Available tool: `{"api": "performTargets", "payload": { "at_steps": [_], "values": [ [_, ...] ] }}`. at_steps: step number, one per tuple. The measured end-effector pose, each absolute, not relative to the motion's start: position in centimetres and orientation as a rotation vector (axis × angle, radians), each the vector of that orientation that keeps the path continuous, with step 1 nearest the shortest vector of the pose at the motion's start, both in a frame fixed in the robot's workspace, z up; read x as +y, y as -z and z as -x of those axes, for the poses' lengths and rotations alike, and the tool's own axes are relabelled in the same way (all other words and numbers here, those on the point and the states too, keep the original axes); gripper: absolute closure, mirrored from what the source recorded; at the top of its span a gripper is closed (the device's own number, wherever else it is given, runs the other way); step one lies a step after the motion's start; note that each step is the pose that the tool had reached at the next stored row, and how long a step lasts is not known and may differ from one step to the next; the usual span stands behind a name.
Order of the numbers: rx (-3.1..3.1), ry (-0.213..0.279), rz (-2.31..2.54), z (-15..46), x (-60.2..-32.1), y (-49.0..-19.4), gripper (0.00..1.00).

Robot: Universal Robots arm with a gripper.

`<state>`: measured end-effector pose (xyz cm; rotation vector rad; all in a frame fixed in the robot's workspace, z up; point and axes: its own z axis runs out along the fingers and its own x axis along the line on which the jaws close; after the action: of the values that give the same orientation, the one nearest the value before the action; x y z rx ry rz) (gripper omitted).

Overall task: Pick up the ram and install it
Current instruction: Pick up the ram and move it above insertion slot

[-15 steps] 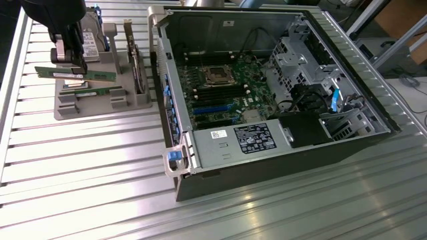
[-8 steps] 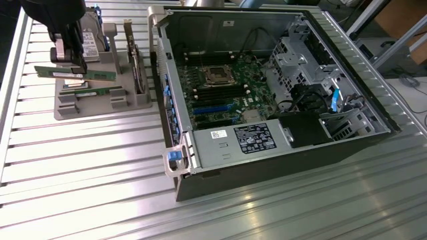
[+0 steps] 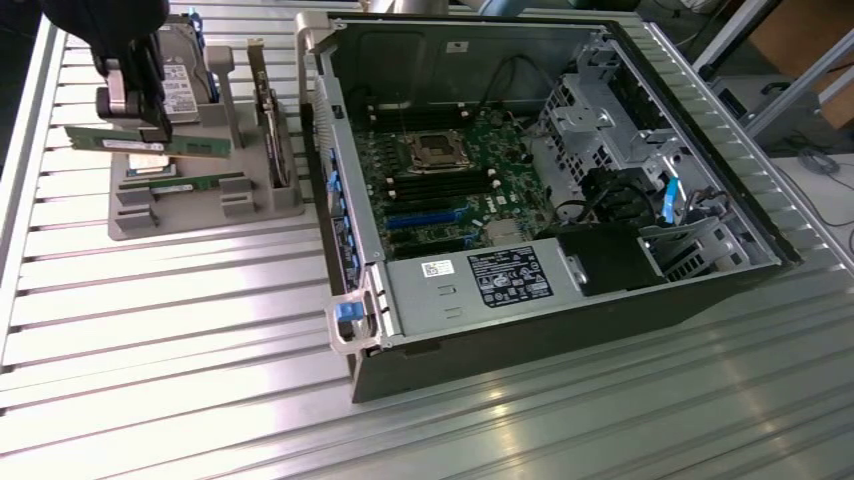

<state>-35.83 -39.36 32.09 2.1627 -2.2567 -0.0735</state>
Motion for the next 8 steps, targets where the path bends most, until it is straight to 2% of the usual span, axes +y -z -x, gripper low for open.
{"api": "performTargets", "payload": {
  "at_steps": [8],
  "values": [
    [-2.257, 0.073, -2.163, 35.83, -39.36, -32.86, 0.87]
  ]
}}
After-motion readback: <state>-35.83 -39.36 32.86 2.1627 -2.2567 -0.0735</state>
